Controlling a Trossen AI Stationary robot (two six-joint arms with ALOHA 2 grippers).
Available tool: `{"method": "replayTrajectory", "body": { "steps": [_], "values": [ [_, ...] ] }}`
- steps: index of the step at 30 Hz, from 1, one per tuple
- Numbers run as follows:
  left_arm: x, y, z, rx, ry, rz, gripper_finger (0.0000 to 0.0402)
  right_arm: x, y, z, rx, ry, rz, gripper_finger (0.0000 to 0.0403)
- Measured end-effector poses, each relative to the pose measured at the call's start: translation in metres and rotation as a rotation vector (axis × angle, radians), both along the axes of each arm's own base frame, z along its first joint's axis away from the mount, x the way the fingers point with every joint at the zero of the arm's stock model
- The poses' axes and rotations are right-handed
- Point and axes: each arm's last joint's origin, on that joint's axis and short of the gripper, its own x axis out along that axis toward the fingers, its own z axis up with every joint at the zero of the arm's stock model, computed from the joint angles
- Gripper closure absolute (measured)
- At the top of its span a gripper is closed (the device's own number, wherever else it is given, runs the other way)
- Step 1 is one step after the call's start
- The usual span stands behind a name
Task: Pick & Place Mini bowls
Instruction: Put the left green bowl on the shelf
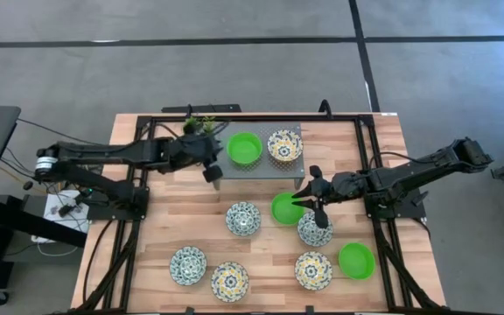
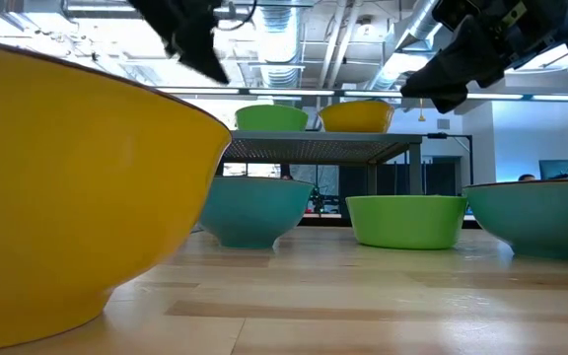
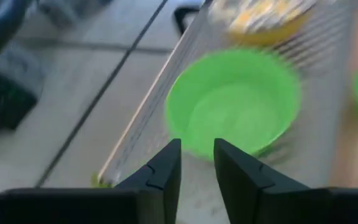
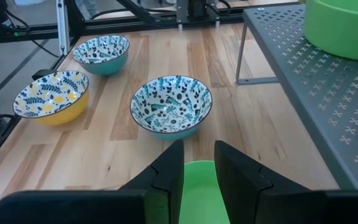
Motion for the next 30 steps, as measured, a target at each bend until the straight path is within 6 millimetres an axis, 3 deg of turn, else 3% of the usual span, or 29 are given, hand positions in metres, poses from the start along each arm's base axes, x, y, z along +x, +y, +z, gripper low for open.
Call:
{"method": "replayTrajectory", "body": {
  "steps": [9,22,30],
  "values": [
    [-0.012,0.036,-0.049,-0.081,0.102,0.121,0.038,0.0,-0.001,0.0,0.002,-0.003,-0.011,0.0317],
    [-0.002,0.039,-0.05,-0.129,-0.01,-0.008,0.0395,0.002,-0.014,0.0,-0.004,0.0,-0.071,0.0317],
    [0.012,0.041,-0.072,-0.165,0.054,-0.022,0.0395,0.002,-0.016,0.0,-0.012,0.001,-0.094,0.0317]
  ]
}}
